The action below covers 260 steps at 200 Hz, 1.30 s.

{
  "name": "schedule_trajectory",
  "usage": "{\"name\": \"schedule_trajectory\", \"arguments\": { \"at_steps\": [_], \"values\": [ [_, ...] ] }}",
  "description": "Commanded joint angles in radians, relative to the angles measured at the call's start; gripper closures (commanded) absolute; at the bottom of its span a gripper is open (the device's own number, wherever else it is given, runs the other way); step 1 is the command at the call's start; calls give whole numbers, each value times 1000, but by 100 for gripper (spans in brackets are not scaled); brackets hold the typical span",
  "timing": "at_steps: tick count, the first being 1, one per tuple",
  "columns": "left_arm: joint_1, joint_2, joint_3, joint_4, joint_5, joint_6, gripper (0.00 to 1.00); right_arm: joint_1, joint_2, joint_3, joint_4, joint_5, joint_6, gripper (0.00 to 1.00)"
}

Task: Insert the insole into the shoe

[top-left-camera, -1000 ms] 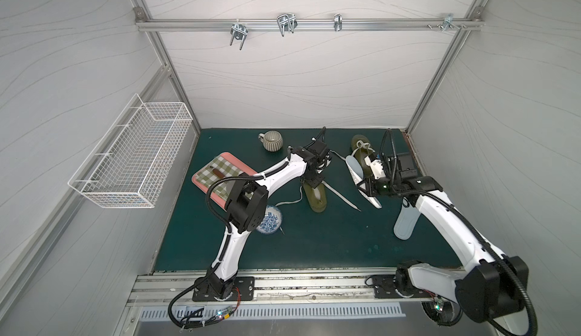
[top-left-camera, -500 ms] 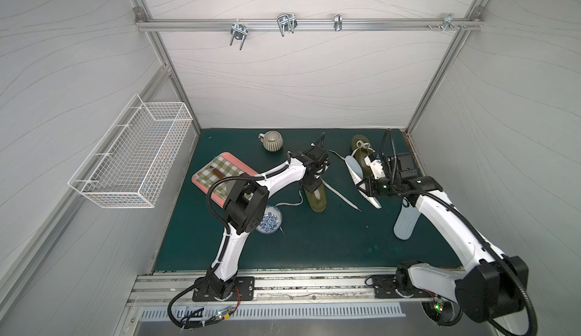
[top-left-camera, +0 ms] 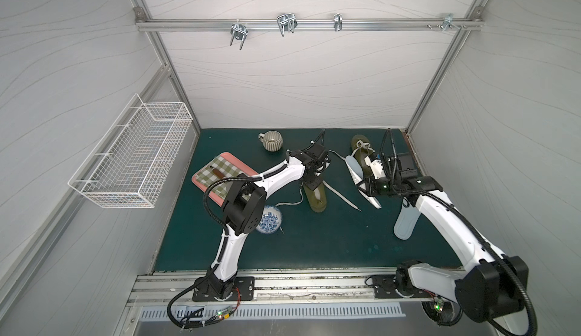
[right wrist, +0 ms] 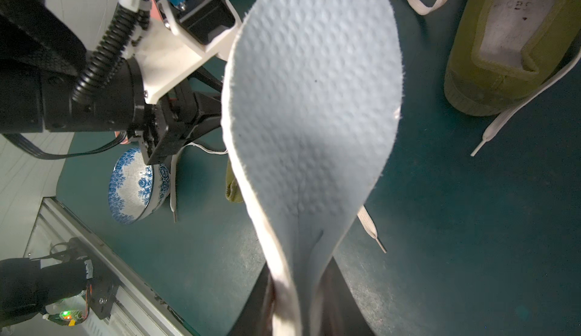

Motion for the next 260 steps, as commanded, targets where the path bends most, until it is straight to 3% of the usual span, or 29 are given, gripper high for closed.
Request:
{"name": "schedule_trajectory", "arguments": {
  "at_steps": [1, 34, 100, 161, 177, 260],
  "values": [
    [-3, 18, 45, 38, 25, 13, 69, -6, -2, 36, -25, -7, -15, 76],
    [-3, 27, 42, 42, 24, 7, 72, -9, -5, 36, -25, -10, -17, 76],
    [-3, 12, 13, 108, 8, -17, 88, -13, -6, 36, -26, -15, -15, 76],
    [-3, 10, -6, 129, -37, -29, 87, -13, -5, 26, -19, -25, -9, 76],
    [-3, 10, -6, 134, -50, -38, 100, -13, -4, 26, -20, -27, -9, 76],
    [0, -7, 64, 8, -54, -77, 100, -13, 4, 23, -23, -29, -11, 77]
  ]
}}
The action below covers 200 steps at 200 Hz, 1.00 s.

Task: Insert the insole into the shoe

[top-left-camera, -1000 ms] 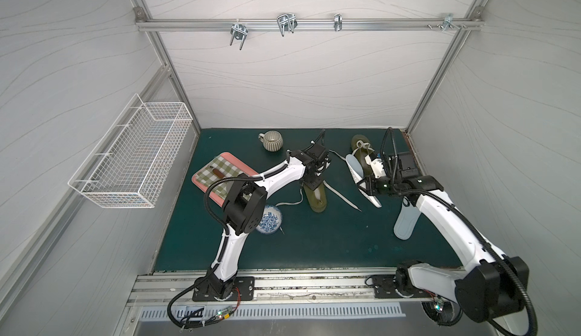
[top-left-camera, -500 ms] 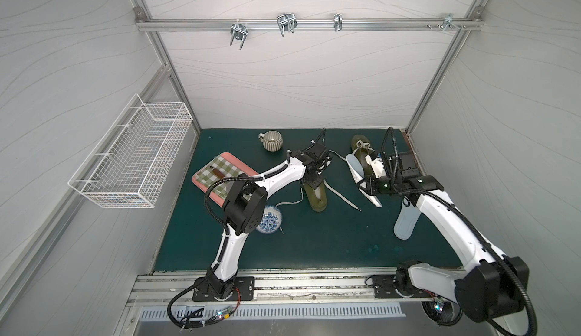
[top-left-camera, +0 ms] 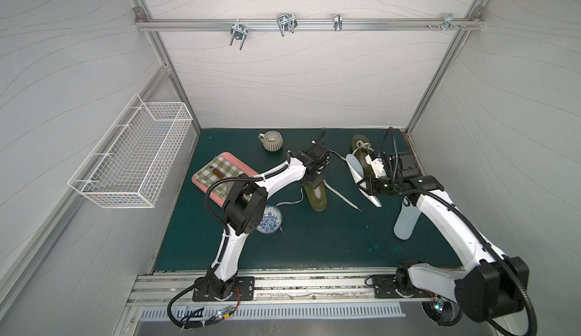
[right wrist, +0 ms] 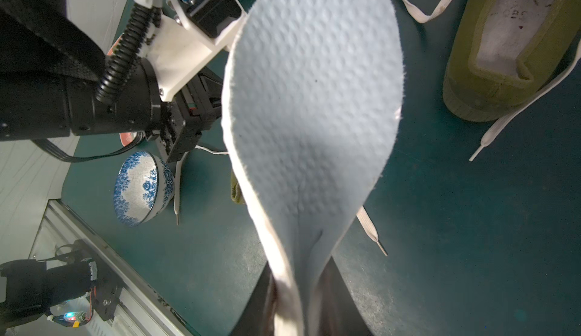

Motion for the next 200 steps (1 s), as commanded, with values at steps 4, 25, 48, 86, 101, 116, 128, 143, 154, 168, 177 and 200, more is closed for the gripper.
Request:
{"name": "schedule_trajectory", "arguments": {
  "at_steps": [4, 25, 48, 86, 101, 116, 128, 143, 154, 168, 177, 200],
  "values": [
    [2, -11, 75, -56, 7, -19, 100, -5, 4, 11, -22, -18, -12, 77],
    [9, -1, 134, -133, 35, -63, 100, -6, 8, 10, -31, 6, -22, 78],
    [20, -4, 167, -191, 70, -139, 100, -6, 37, 28, -69, 85, -45, 79],
    [38, -6, 202, -270, 139, -247, 100, 8, 52, 42, -90, 112, -77, 80],
    [49, -11, 203, -291, 199, -298, 100, 40, 64, 59, -112, 161, -104, 81],
    [65, -21, 193, -297, 257, -362, 100, 73, 90, 78, -128, 203, -124, 81],
    [82, -34, 171, -280, 311, -425, 100, 83, 110, 91, -136, 216, -134, 81],
    [108, -55, 124, -236, 385, -495, 100, 102, 126, 108, -152, 246, -152, 82],
    [123, -81, 59, -184, 422, -531, 100, 125, 131, 125, -168, 274, -179, 82],
    [145, -113, -20, -110, 470, -564, 100, 169, 135, 140, -195, 323, -227, 82],
    [156, -127, -57, -78, 498, -579, 100, 201, 135, 143, -209, 345, -257, 82],
    [165, -143, -91, -58, 536, -582, 100, 263, 145, 155, -258, 372, -321, 82]
  ]
}}
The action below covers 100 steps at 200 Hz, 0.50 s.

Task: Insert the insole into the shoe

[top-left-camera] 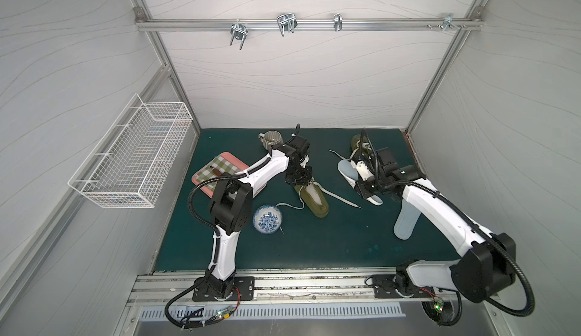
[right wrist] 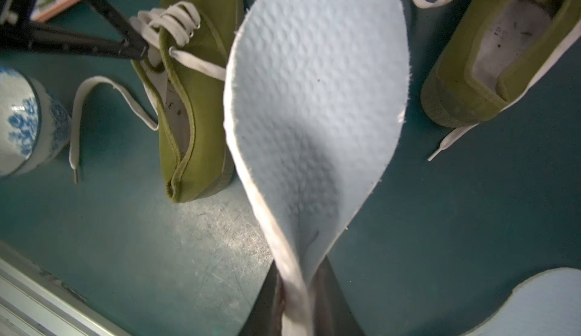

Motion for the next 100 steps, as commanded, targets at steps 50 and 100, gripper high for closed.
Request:
{"name": "schedule_trajectory", "arguments": {
  "at_steps": [50, 100],
  "values": [
    [40, -64, -86, 146, 202, -85, 100, 206, 73, 70, -232, 96, -220, 82],
    [80, -96, -162, 232, 289, -120, 100, 303, 137, 110, -274, 133, -235, 83]
  ]
}}
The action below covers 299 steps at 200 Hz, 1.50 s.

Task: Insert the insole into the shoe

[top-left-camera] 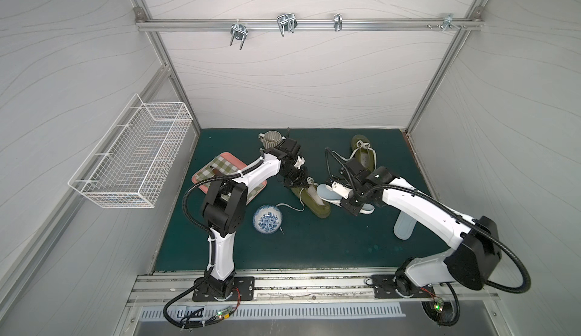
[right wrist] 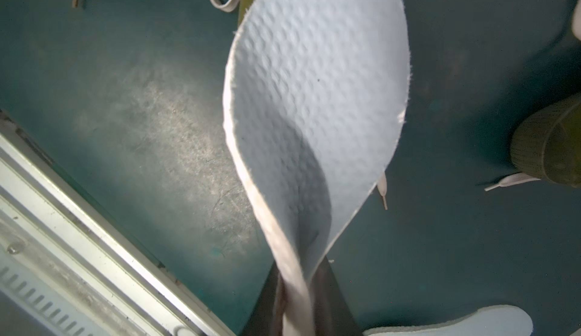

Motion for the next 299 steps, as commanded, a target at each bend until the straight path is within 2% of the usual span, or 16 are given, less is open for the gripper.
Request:
{"name": "schedule_trajectory", "arguments": {
  "at_steps": [1, 81, 123, 155, 195, 235, 299],
  "values": [
    [19, -41, -13, 73, 88, -34, 100, 30, 26, 32, -73, 25, -45, 83],
    [32, -37, -55, 132, 153, -74, 100, 59, 134, 107, -78, -44, 4, 83],
    [32, -68, -78, 131, 125, -78, 100, 45, 141, 108, -71, -218, 31, 83],
    [30, -96, -115, 143, 105, -77, 100, -26, 131, 82, -35, -392, 87, 83],
    [22, -123, -145, 150, 78, -72, 100, -105, 117, 44, 17, -523, 185, 82],
    [11, -133, -153, 164, 70, -70, 100, -111, 145, 30, 12, -571, 193, 82],
    [2, -132, -158, 182, 71, -81, 100, -106, 187, 37, 15, -534, 267, 82]
  ]
}}
